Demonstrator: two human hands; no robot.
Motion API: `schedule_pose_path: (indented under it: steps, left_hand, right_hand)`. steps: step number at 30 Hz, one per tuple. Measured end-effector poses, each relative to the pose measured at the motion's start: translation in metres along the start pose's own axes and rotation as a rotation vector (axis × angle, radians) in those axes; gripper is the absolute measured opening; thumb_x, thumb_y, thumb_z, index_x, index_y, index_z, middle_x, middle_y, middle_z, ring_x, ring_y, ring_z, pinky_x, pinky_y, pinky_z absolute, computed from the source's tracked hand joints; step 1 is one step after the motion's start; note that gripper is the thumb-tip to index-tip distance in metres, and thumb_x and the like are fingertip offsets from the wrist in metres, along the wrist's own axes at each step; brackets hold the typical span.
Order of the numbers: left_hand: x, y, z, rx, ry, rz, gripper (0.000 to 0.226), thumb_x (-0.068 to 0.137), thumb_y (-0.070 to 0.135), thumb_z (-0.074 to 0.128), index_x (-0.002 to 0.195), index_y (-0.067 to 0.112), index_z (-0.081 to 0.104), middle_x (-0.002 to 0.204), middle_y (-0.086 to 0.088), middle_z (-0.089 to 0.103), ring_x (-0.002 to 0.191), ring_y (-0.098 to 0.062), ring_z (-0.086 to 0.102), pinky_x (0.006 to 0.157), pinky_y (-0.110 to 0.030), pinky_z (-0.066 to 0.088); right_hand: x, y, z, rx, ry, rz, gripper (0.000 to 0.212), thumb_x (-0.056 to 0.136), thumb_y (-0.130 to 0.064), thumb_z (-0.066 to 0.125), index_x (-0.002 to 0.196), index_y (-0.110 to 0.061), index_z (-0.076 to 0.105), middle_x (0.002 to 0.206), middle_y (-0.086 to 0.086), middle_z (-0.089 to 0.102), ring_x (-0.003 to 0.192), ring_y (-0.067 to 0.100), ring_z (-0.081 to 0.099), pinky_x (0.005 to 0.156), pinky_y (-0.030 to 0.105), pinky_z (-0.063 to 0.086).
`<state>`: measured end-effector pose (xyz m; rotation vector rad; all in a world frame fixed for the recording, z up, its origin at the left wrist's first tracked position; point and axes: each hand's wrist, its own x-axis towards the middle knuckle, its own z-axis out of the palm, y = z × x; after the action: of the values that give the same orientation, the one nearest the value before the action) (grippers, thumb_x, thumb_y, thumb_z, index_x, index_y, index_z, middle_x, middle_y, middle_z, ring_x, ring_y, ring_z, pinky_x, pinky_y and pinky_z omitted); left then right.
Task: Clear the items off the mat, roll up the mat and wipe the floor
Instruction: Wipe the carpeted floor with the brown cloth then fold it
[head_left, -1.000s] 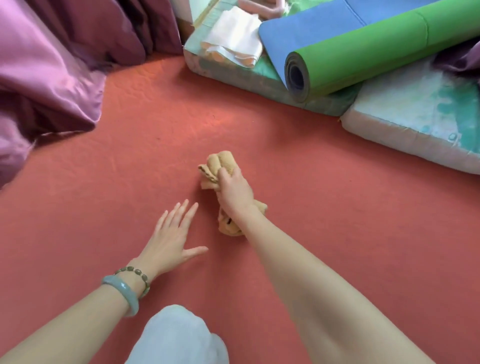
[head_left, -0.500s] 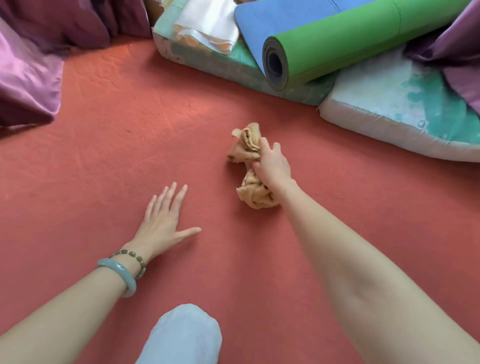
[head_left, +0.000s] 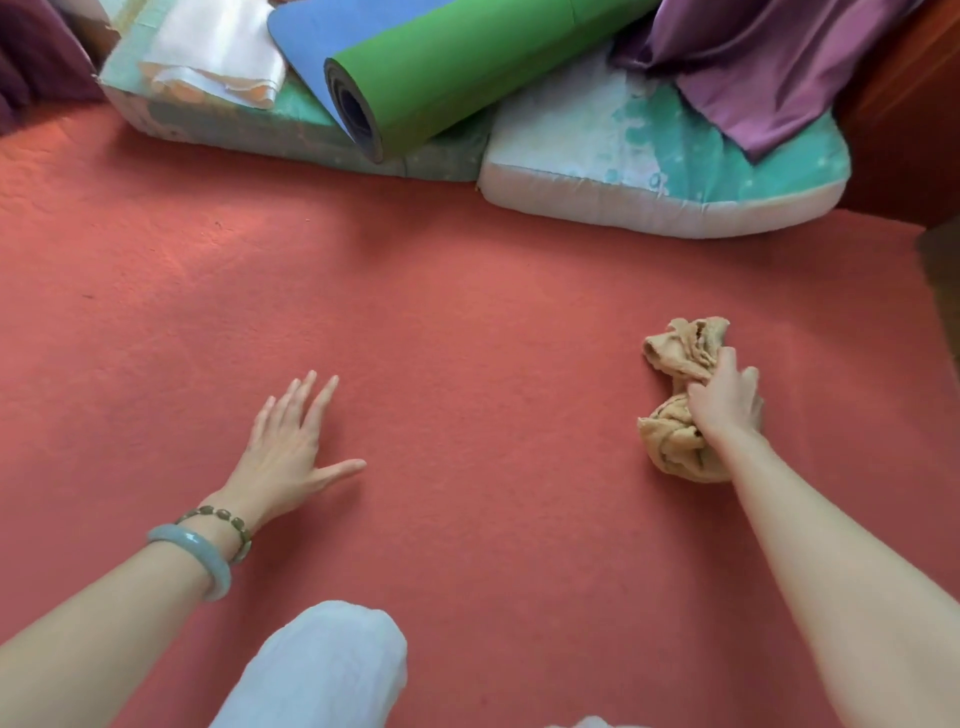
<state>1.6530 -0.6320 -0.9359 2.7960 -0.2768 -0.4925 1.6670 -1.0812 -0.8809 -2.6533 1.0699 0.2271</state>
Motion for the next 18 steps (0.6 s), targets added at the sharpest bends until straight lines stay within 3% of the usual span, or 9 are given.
schedule_pose_path:
  steps: [4,11,15,18]
  left_hand:
    - [-0.009,0.012,0.010,0.019,-0.005,0.006,0.108,0.074,0.065,0.061,0.151,0.025,-0.003,0.159,-0.007,-0.002,0.147,-0.023,-0.002,0.117,-0.039,-0.003]
    - [-0.039,0.000,0.014,0.032,0.011,-0.087,0.106,0.073,0.067,0.059,0.151,0.024,0.002,0.159,-0.009,0.003,0.147,-0.025,0.002,0.117,-0.040,0.000]
    - [-0.062,-0.016,0.015,0.033,0.011,-0.169,0.108,0.072,0.069,0.060,0.151,0.022,0.003,0.159,-0.008,0.003,0.147,-0.025,0.002,0.117,-0.041,0.001]
    - [-0.078,-0.027,0.018,0.001,0.003,-0.237,0.111,0.067,0.076,0.050,0.151,0.022,0.004,0.159,-0.007,0.003,0.147,-0.024,0.001,0.117,-0.041,0.001]
  right_hand:
    - [-0.034,0.007,0.006,0.064,-0.046,-0.053,0.043,0.090,-0.016,0.047,0.131,-0.017,0.035,0.120,0.021,0.040,0.109,0.048,0.047,0.093,0.046,0.037]
    - [-0.124,-0.100,0.062,0.049,-0.279,-0.543,0.039,0.088,-0.016,0.051,0.126,-0.014,0.039,0.113,0.017,0.042,0.098,0.044,0.054,0.082,0.042,0.044]
    - [-0.194,-0.156,0.093,0.058,-0.505,-0.853,0.034,0.088,-0.017,0.053,0.120,-0.013,0.041,0.108,0.016,0.041,0.094,0.043,0.055,0.078,0.044,0.046]
    - [-0.231,-0.171,0.107,0.027,-0.604,-1.040,0.034,0.086,-0.019,0.056,0.117,-0.012,0.042,0.104,0.017,0.040,0.089,0.043,0.054,0.074,0.048,0.048]
